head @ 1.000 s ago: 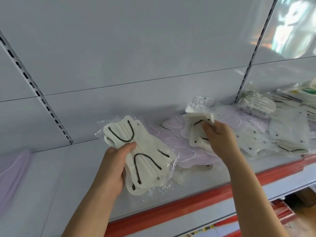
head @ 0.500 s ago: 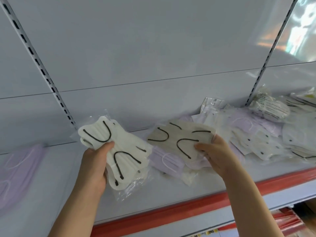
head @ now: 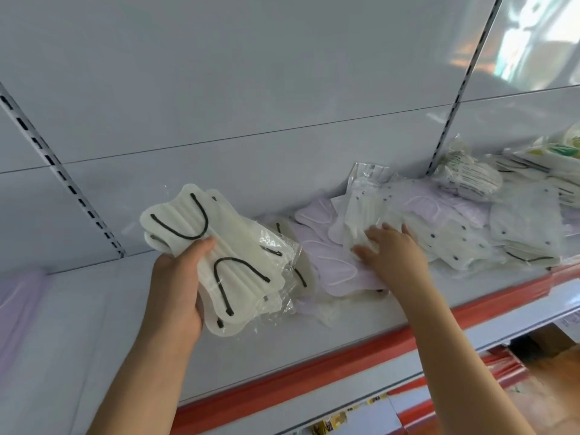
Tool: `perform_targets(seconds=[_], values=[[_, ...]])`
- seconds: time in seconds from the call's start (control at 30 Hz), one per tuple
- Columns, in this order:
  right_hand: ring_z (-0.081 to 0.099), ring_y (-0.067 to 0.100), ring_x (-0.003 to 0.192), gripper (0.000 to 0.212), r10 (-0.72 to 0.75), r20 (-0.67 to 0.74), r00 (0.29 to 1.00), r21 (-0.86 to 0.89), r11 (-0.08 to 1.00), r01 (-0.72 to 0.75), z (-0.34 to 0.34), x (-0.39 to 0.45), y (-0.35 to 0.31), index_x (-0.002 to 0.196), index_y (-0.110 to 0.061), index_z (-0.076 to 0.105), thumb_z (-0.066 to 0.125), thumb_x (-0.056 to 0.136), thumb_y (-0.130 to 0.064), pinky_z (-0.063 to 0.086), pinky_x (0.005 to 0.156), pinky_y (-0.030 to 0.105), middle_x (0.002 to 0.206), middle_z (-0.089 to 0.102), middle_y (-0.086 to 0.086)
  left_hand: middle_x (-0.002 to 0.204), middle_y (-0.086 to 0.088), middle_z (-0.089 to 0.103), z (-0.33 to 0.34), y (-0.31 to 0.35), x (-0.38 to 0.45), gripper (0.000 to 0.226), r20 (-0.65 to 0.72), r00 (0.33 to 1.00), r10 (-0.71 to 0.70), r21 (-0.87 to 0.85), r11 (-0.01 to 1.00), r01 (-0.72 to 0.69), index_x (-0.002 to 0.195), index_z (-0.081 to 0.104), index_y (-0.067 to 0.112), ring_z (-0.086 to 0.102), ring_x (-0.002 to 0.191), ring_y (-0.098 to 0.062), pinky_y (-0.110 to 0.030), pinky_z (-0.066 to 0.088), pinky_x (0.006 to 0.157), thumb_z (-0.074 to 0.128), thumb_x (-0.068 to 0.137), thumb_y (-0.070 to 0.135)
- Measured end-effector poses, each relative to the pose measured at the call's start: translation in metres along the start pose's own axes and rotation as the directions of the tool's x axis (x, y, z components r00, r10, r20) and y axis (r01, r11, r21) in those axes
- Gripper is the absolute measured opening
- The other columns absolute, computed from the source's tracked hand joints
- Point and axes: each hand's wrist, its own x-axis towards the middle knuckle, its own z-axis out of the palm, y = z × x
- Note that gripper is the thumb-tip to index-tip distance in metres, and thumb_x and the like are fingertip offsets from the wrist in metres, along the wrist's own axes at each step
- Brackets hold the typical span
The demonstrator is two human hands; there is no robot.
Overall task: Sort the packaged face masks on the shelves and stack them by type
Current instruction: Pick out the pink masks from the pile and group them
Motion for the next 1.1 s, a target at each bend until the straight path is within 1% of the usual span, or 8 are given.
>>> perform_targets(seconds=[0.07, 0.13, 0.27, 0.37, 0.53, 0.77, 0.9, 1.1], values=[[0.060, 0.033, 0.110, 0.027, -0.001, -0.134, 0.991, 0.093, 0.996, 0.013, -0.005, -0.004, -0.004, 0.101, -0.007, 0.070, 0.056, 0.098, -0.030, 0.042, 0.092, 0.034, 0.098, 0.069, 0.014, 0.092, 0.003, 0.080, 0.007, -0.005, -0.003, 0.016, 0.033, 0.999, -0.019, 0.011, 1.000, 0.019, 0.108, 0.071, 0.018, 0.077, 0.080, -0.013, -0.032, 0.055, 0.070, 0.067, 0.093, 0.012], [0.061, 0.029, 0.072, 0.031, 0.058, -0.240, 0.969, 0.337, 0.941, 0.027, -0.008, -0.008, -0.001, 0.080, 0.000, 0.064, 0.060, 0.095, -0.026, 0.035, 0.057, 0.033, 0.068, 0.059, 0.017, 0.091, 0.002, 0.080, 0.011, -0.006, -0.004, 0.016, 0.057, 0.998, -0.027, 0.017, 1.000, 0.026, 0.107, 0.071, 0.018, 0.077, 0.082, -0.015, -0.033, 0.055, 0.071, 0.067, 0.093, 0.013], [0.070, 0.020, 0.075, 0.022, 0.115, -0.011, 0.993, 0.914, 0.403, -0.037, -0.023, -0.022, 0.002, 0.100, -0.010, 0.070, 0.062, 0.097, -0.030, 0.057, 0.069, 0.033, 0.082, 0.071, 0.008, 0.098, 0.001, 0.080, 0.011, -0.003, -0.001, 0.018, 0.086, 0.996, -0.011, 0.024, 1.000, 0.009, 0.111, 0.071, 0.019, 0.077, 0.088, -0.016, -0.035, 0.056, 0.075, 0.067, 0.093, 0.013], [0.068, 0.030, 0.091, 0.019, 0.219, 0.004, 0.976, 0.856, 0.504, -0.116, -0.016, -0.021, 0.011, 0.095, -0.024, 0.070, 0.058, 0.095, -0.039, 0.053, 0.084, 0.044, 0.091, 0.072, 0.002, 0.103, -0.002, 0.079, 0.011, -0.006, 0.003, 0.019, 0.097, 0.995, -0.025, 0.049, 0.999, 0.020, 0.112, 0.071, 0.018, 0.076, 0.095, -0.020, -0.039, 0.057, 0.083, 0.067, 0.094, 0.013], [0.057, 0.012, 0.047, 0.050, 0.272, 0.124, 0.954, 0.905, 0.364, -0.222, -0.014, -0.022, 0.016, 0.098, -0.025, 0.071, 0.043, 0.094, -0.066, 0.042, 0.054, 0.030, 0.053, 0.059, -0.002, 0.108, -0.006, 0.078, 0.011, -0.016, 0.007, 0.023, 0.139, 0.985, -0.098, 0.078, 0.993, 0.087, 0.116, 0.070, 0.015, 0.074, 0.100, -0.025, -0.043, 0.057, 0.088, 0.069, 0.093, 0.013], [0.070, 0.023, 0.080, 0.015, 0.211, -0.090, 0.973, 0.921, 0.389, 0.001, -0.022, -0.044, -0.010, 0.101, -0.014, 0.074, 0.067, 0.090, -0.005, 0.059, 0.075, 0.037, 0.089, 0.076, 0.008, 0.113, -0.005, 0.077, 0.026, -0.022, -0.005, 0.037, 0.270, 0.950, -0.155, 0.020, 0.988, 0.156, 0.127, 0.067, 0.016, 0.075, 0.102, -0.023, -0.037, 0.059, 0.078, 0.069, 0.091, 0.023], [0.062, 0.015, 0.067, 0.017, 0.006, -0.105, 0.994, 0.951, 0.292, 0.099, -0.022, -0.072, -0.052, 0.099, -0.015, 0.070, 0.066, 0.091, -0.002, 0.051, 0.062, 0.025, 0.082, 0.073, 0.008, 0.123, -0.007, 0.073, 0.031, -0.018, -0.011, 0.039, 0.391, 0.881, -0.264, -0.124, 0.934, 0.335, 0.132, 0.065, 0.018, 0.070, 0.115, -0.023, -0.047, 0.051, 0.098, 0.061, 0.096, 0.033], [0.067, 0.011, 0.075, 0.030, -0.178, -0.039, 0.983, 0.917, 0.384, 0.106, -0.011, -0.080, -0.069, 0.096, -0.017, 0.072, 0.047, 0.102, -0.032, 0.051, 0.071, 0.025, 0.081, 0.073, -0.003, 0.122, -0.008, 0.074, 0.026, -0.018, -0.008, 0.040, 0.368, 0.900, -0.232, -0.132, 0.946, 0.298, 0.130, 0.065, 0.016, 0.072, 0.110, -0.022, -0.039, 0.062, 0.085, 0.063, 0.093, 0.031]])
